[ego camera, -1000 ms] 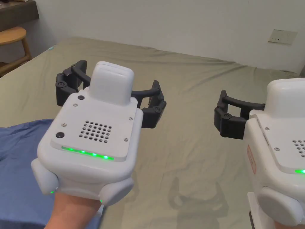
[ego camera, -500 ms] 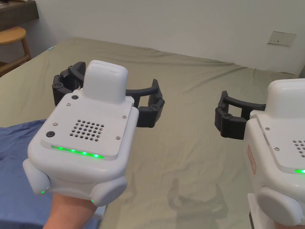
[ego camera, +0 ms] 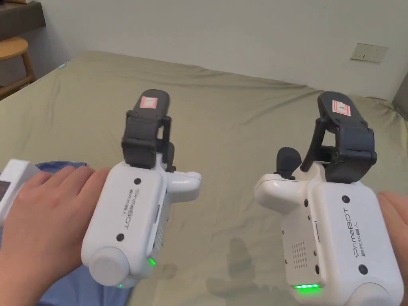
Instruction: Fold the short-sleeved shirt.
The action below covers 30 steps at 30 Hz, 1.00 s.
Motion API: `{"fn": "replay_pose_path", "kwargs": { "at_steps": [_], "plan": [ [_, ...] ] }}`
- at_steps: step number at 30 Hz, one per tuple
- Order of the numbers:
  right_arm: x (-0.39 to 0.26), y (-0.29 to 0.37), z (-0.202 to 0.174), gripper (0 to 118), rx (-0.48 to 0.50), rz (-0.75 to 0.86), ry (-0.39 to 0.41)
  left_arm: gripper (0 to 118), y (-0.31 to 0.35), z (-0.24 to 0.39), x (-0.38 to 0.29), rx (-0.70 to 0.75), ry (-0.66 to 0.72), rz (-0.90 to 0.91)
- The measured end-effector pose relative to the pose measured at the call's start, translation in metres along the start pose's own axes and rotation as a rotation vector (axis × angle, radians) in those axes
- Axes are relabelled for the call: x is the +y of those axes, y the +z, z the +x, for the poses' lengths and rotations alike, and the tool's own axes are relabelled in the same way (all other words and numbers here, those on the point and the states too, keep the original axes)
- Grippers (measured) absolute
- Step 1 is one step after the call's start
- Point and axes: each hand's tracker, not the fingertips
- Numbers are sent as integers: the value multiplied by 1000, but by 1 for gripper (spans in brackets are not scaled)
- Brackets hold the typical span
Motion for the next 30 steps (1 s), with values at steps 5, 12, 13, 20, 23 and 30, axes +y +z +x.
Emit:
{"fn": "replay_pose_path", "kwargs": {
  "at_steps": [5, 12, 13, 20, 23, 30],
  "plan": [
    [-21, -33, 68, 118, 497, -319, -1218, 118, -17, -76, -51, -307, 1587, -346],
    [-34, -29, 54, 118, 401, -407, -1490, 118, -7, -75, -49, -131, 1522, -257],
    [-31, -27, 55, 118, 384, -390, -1447, 118, -6, -75, -45, -128, 1456, -234],
    [-22, -18, 71, 118, 281, -334, -1424, 118, 0, -81, -19, -102, 1307, -172],
    [-18, -17, 74, 118, 254, -327, -1378, 118, 0, -84, -15, -108, 1320, -169],
    [-8, -19, 68, 118, 300, -359, -1276, 118, -1, -87, -11, -122, 1361, -178]
  ]
}}
